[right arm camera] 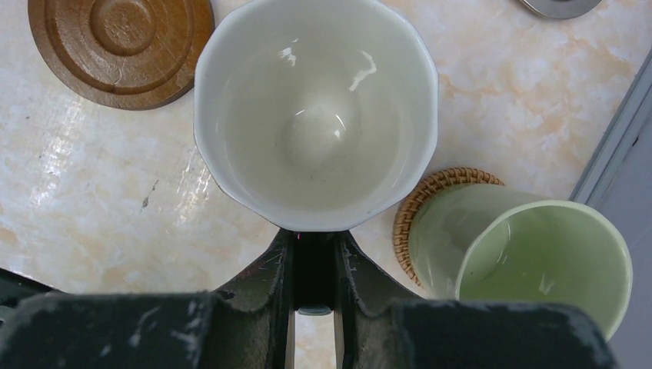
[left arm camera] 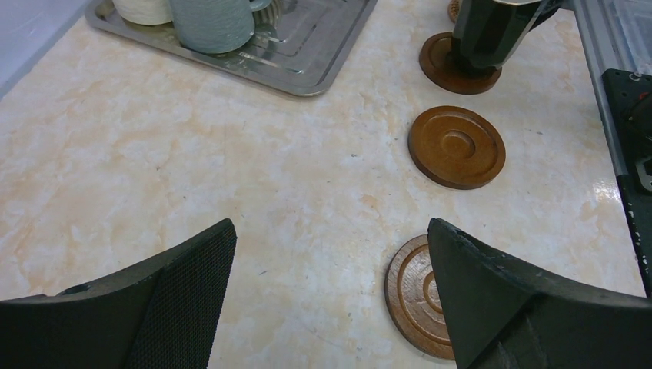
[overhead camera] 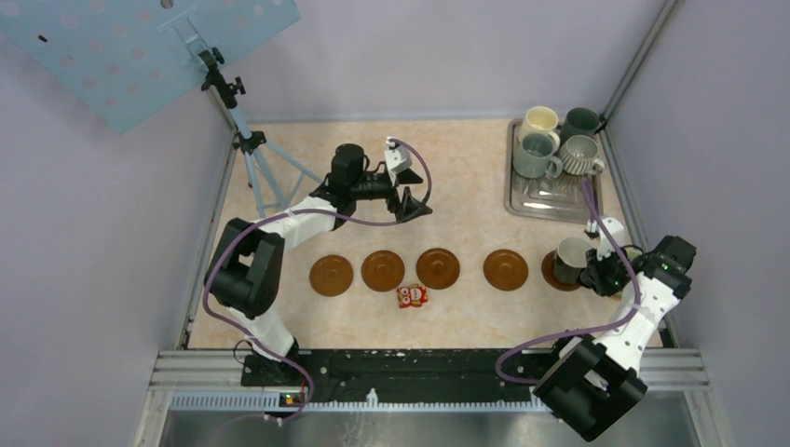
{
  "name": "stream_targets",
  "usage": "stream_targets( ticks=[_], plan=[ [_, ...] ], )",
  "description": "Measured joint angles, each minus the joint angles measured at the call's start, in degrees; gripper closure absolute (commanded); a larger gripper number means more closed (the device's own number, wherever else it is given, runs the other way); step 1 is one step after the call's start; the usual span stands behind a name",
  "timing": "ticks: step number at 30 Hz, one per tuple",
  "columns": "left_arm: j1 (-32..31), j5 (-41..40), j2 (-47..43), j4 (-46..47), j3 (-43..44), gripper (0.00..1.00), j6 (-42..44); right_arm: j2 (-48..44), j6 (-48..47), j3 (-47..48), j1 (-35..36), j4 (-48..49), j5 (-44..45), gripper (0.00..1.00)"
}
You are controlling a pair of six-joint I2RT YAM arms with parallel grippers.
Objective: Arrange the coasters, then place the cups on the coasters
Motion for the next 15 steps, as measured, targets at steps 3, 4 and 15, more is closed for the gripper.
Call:
stream_targets(
  ticks=[3,4,15],
  plan=[
    [0.63,0.20,-0.04,0.70,-0.70,0.01,-0.50,0.44,-0.20,0.00,0.00,0.04,0.20,1.00],
    [0.83,0.24,-0.13,0.81,-0.85,0.01,-0.68,0.48,-0.22,0.00,0.00,0.11,0.24,1.00],
    [1.95,1.29,-0.55,1.81,-0.96,0.01,-1.27,-0.28,0.15,-1.20,-0.02,1.70,-0.37,1.00]
  ],
)
